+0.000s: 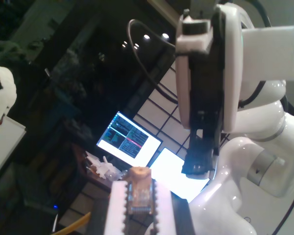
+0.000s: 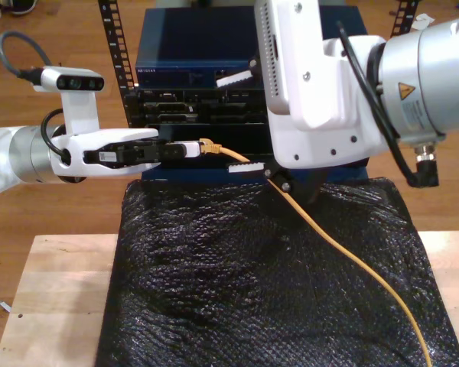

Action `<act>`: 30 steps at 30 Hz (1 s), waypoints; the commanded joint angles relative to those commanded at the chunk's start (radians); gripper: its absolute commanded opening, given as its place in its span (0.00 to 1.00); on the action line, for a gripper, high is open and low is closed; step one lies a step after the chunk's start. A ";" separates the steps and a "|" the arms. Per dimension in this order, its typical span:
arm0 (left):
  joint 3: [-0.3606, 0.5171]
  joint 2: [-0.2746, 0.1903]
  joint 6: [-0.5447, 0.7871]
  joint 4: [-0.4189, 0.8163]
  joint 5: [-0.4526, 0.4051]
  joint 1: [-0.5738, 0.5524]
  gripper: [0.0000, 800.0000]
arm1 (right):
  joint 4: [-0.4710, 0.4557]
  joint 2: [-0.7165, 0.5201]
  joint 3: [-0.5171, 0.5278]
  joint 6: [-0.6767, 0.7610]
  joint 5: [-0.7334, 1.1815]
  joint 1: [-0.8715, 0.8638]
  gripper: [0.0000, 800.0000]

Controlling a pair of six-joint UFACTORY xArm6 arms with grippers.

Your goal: Grab the cable and plug it in

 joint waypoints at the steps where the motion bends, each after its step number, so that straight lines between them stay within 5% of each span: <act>1: -0.002 0.003 0.000 -0.005 0.006 0.000 0.00 | 0.000 0.000 0.003 0.000 -0.009 0.005 1.00; 22: -0.003 0.041 -0.075 -0.043 0.104 0.006 0.00 | 0.002 -0.034 0.071 -0.034 -0.153 0.074 0.97; 30: -0.003 0.049 -0.078 -0.051 0.127 0.005 0.00 | 0.003 -0.038 0.075 -0.032 -0.161 0.087 0.79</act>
